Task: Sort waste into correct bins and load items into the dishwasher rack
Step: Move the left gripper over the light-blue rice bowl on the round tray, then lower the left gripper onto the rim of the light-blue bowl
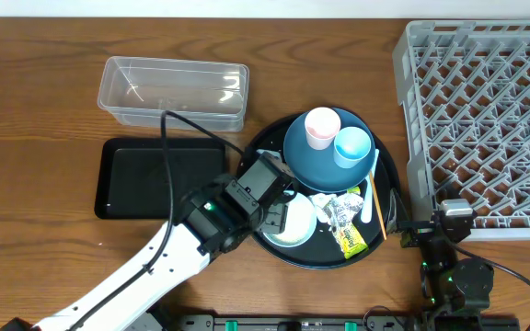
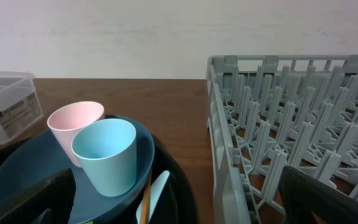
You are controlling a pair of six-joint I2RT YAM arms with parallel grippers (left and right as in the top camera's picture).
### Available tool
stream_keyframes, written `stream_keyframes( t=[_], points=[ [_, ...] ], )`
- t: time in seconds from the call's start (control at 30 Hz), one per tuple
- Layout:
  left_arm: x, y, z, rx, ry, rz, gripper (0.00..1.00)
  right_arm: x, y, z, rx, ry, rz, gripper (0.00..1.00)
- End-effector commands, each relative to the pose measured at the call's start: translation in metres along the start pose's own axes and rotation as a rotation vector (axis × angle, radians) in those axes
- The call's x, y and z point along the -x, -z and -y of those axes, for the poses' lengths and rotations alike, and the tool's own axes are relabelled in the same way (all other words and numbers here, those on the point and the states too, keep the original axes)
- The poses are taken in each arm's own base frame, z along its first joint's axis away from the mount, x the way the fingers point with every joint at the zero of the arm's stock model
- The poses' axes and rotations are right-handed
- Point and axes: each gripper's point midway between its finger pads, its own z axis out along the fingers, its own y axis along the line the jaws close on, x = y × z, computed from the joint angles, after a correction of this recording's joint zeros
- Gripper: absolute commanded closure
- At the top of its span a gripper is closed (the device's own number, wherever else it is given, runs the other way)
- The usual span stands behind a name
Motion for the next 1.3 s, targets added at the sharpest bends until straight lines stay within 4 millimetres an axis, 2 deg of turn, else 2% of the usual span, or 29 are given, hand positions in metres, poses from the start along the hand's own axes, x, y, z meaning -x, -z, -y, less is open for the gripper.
stream_keyframes(
  t=[0.0,0.27,0.57,0.7,1.07,1.27],
  points=[
    [0.001,-0.003,0.003,-0.011,-0.005,0.004,0.44,-0.002,0.000,0.003,-0.015,0.010,-0.004,0.01],
    [0.002,-0.016,0.006,-0.004,0.012,-0.014,0.49,-0.002,0.000,0.003,-0.015,0.010,-0.005,0.01],
    [-0.006,-0.038,0.038,-0.086,-0.039,-0.061,0.50,-0.002,0.000,0.003,-0.015,0.010,-0.005,0.01],
    [-0.017,-0.043,0.050,-0.088,-0.085,-0.076,0.50,-0.002,0.000,0.003,-0.015,0.010,-0.005,0.01],
    [-0.036,-0.072,0.052,-0.007,-0.138,-0.131,0.55,-0.002,0.000,0.003,-0.015,0.010,-0.004,0.01],
    [-0.036,-0.077,0.056,-0.021,-0.138,-0.134,0.66,-0.002,0.000,0.003,-0.015,0.010,-0.005,0.01]
  ],
)
